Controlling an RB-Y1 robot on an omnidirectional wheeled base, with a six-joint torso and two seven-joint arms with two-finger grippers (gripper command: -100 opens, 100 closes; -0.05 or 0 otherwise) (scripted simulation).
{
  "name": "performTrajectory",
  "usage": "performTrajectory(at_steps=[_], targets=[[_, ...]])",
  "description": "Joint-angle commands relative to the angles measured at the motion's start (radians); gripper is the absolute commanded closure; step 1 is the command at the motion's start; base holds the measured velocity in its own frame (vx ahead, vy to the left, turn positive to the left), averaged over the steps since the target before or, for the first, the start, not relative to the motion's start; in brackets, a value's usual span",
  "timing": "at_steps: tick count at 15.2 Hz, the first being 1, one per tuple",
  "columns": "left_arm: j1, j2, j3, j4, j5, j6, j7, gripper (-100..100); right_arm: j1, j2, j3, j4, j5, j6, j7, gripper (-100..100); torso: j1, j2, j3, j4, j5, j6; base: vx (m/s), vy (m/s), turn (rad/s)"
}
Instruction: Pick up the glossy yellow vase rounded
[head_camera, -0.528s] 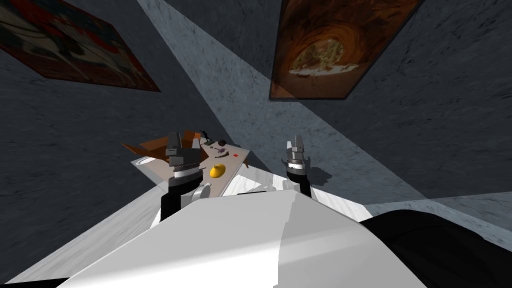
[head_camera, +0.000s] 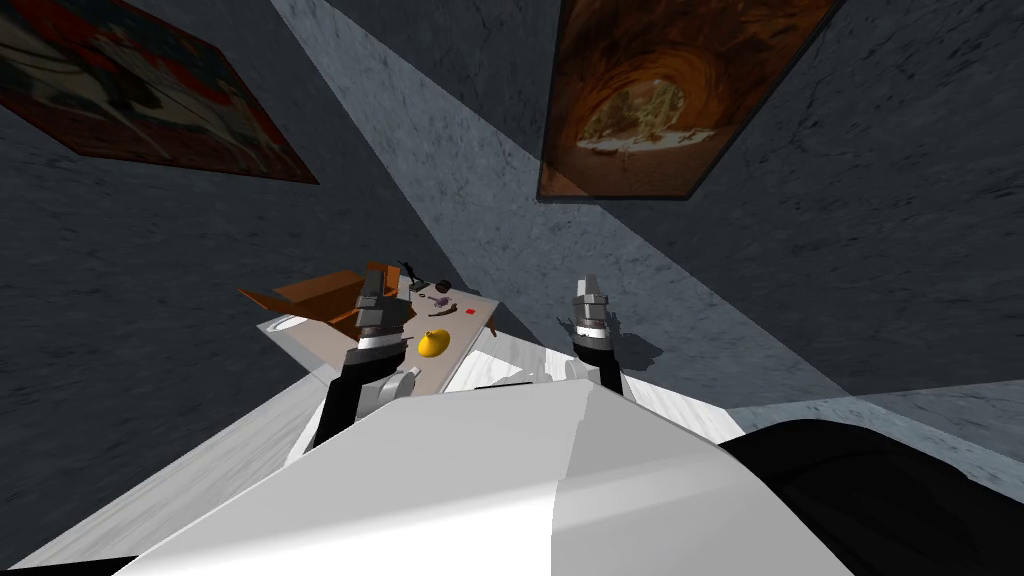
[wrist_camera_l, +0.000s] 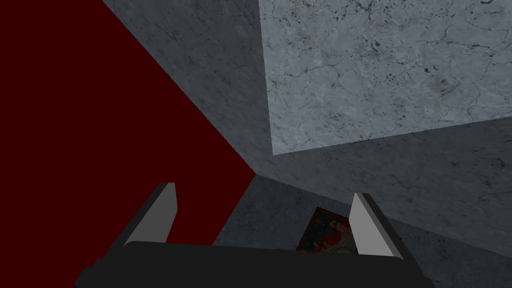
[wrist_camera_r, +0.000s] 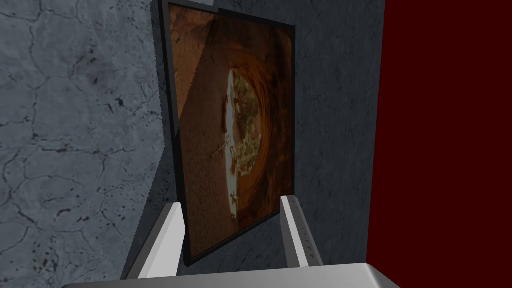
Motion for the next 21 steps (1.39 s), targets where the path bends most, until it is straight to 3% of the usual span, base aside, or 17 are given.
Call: performTrajectory(at_steps=[1,8,13,14,16,17,21], targets=[[-0.010,0.015,0.009,0.021,0.006,0.030,-0.001,-100,0.000,0.000,0.000,0.000,0.000,0.000,0.000,0,0.000,0.000,0.000,0.000,0.000,0.000,0.013,-0.006,-0.011],[-0.042,0.083,0.055,0.109,0.044,0.181,-0.009,-100,0.000,0.000,0.000,0.000,0.000,0.000,0.000,0,0.000,-0.001,0.000,0.000,0.000,0.000,0.018,-0.008,-0.018],[-0.051,0.099,0.069,0.135,0.055,0.246,-0.011,-100,0.000,0.000,0.000,0.000,0.000,0.000,0.000,0,0.000,-0.001,0.000,0.000,0.000,0.000,0.016,-0.007,-0.012],[-0.061,0.115,0.083,0.163,0.067,0.278,-0.013,-100,0.000,0.000,0.000,0.000,0.000,0.000,0.000,0,0.000,0.000,0.000,0.000,0.000,0.000,0.018,-0.006,-0.020],[-0.061,0.115,0.083,0.163,0.067,0.298,-0.013,-100,0.000,0.000,0.000,0.000,0.000,0.000,0.000,0,0.000,-0.001,0.000,0.000,0.000,0.000,0.018,-0.005,-0.015],[-0.072,0.130,0.098,0.191,0.079,0.334,-0.016,-100,0.000,0.000,0.000,0.000,0.000,0.000,0.000,0,0.000,0.000,0.000,0.000,0.000,0.000,0.019,-0.008,-0.022],[-0.082,0.145,0.114,0.221,0.092,0.402,-0.018,-100,0.000,0.000,0.000,0.000,0.000,0.000,0.000,0,0.000,-0.001,0.000,0.000,0.000,0.000,0.022,-0.008,-0.018]])
